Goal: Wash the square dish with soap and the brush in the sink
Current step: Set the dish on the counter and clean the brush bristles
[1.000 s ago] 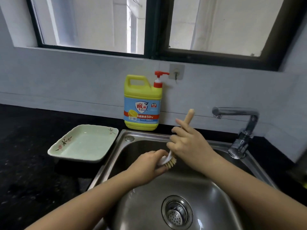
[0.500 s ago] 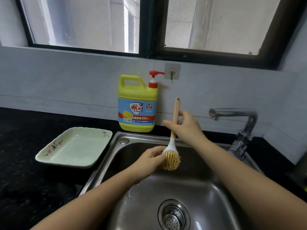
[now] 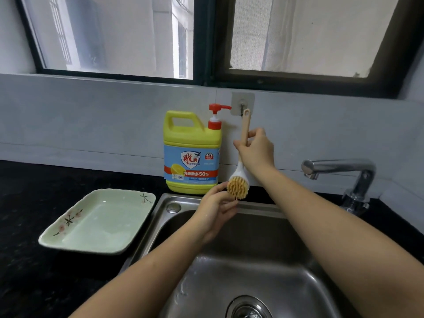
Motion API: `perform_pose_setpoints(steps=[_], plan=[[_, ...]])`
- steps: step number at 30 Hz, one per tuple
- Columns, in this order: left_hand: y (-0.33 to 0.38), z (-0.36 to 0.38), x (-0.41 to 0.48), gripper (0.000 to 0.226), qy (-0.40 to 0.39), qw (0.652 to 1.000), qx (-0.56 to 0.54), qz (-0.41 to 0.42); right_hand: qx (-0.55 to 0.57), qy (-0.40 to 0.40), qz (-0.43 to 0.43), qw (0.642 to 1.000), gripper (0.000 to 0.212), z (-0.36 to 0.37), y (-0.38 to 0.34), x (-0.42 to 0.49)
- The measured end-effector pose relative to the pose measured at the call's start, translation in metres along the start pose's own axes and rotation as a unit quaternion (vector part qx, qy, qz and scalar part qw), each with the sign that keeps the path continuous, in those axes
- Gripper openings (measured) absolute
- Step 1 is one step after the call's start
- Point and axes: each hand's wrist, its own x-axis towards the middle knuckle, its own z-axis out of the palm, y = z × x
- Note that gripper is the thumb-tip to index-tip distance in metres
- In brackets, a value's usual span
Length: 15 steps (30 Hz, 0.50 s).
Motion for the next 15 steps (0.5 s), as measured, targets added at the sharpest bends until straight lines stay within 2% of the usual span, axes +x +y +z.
perform_pose_setpoints(steps=[4, 15], plan=[[0.004, 0.004, 0.015, 0.043, 0.012, 0.999, -0.038, -0.002, -0.015, -0.004, -0.012, 1.000, 0.031, 0.010, 0.001, 0.019], [0.000, 0.001, 0.032, 0.053, 0.037, 0.999, -0.010, -0.012, -0.047, -0.034, 0.037, 0.998, 0.024, 0.025, 0.020, 0.039]])
